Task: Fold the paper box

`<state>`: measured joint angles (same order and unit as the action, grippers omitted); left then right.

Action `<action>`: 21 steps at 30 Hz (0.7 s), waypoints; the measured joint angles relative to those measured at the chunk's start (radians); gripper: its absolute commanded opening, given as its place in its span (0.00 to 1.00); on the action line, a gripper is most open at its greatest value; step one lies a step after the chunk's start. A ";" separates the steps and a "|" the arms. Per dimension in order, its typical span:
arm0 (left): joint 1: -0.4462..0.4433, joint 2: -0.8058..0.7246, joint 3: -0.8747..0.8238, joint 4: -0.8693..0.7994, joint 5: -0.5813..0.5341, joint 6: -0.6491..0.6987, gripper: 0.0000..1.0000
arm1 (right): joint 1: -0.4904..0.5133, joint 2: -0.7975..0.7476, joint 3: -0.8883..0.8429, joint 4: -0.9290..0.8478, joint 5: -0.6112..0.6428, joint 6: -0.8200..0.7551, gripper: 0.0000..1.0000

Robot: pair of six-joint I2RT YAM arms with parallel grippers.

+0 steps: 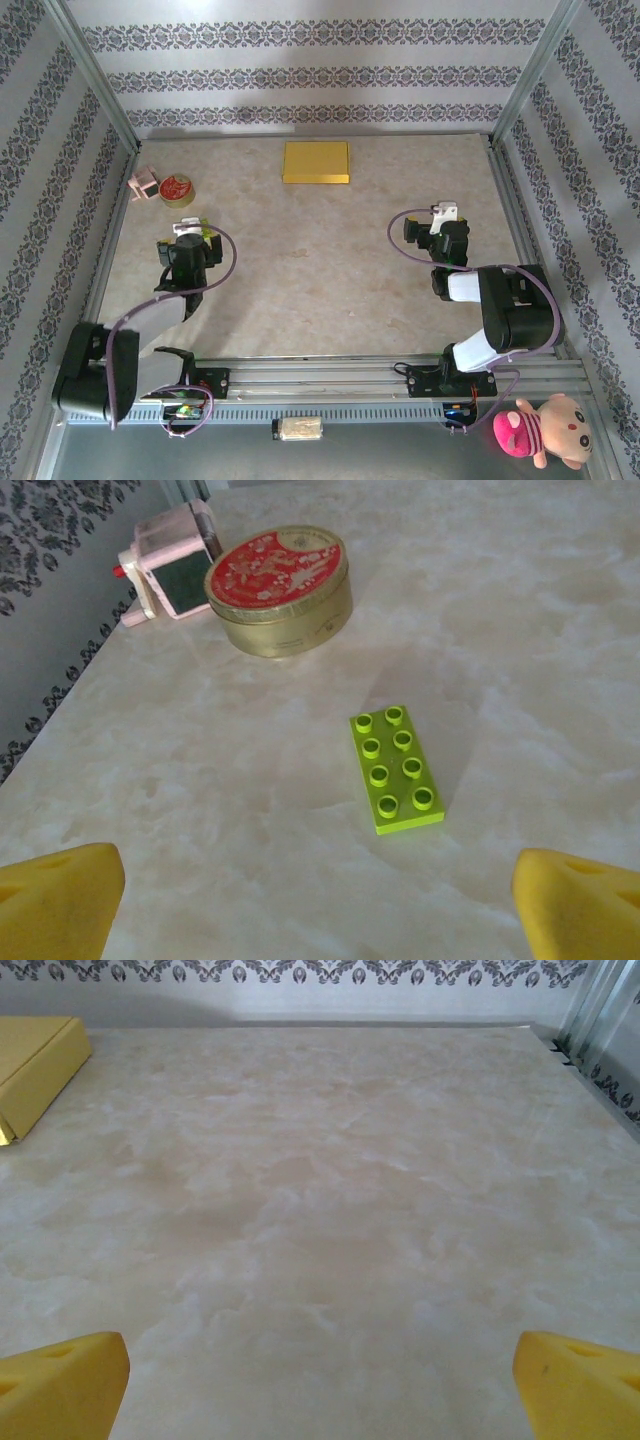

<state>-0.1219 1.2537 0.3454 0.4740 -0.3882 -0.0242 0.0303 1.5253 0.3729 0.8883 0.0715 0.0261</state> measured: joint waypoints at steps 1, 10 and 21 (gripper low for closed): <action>0.004 0.041 0.011 0.023 0.007 0.010 0.99 | 0.000 0.000 0.000 0.000 0.003 0.000 0.98; 0.076 0.265 0.134 0.152 0.206 0.023 0.99 | 0.000 0.000 0.000 0.005 0.003 0.000 0.98; 0.117 0.309 0.069 0.358 0.364 0.017 0.99 | 0.000 0.000 0.000 0.006 0.003 0.000 0.98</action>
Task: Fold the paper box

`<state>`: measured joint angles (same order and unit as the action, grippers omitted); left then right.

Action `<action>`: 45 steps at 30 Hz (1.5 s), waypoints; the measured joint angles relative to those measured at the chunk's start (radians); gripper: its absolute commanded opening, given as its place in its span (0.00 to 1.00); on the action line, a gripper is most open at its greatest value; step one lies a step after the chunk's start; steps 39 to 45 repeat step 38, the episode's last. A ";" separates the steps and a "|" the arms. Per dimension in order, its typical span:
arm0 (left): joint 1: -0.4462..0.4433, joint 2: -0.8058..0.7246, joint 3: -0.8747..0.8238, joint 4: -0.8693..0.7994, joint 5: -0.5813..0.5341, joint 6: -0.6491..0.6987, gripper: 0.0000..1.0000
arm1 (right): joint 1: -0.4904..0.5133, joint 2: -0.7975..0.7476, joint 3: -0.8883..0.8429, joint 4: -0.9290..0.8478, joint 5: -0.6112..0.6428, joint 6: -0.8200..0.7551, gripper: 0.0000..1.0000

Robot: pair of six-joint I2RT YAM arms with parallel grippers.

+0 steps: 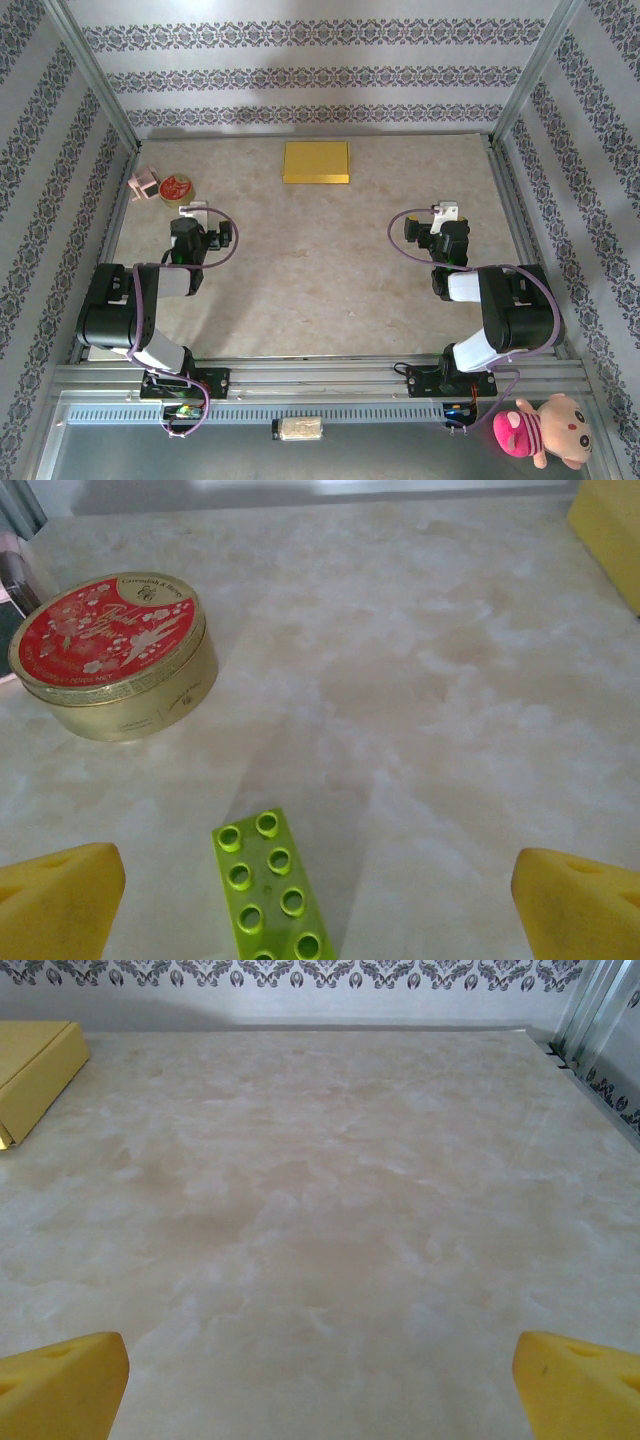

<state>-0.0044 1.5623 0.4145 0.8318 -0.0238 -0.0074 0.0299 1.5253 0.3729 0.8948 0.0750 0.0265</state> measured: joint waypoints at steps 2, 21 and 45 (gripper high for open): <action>0.000 0.009 -0.055 0.048 -0.002 -0.004 0.99 | 0.000 0.000 0.000 0.000 0.000 0.000 0.98; 0.000 0.029 -0.077 0.147 -0.039 -0.026 0.99 | 0.000 0.000 0.000 0.000 0.000 0.000 0.98; 0.000 0.029 -0.076 0.147 -0.039 -0.026 0.99 | -0.002 0.000 0.000 0.000 -0.001 0.000 0.98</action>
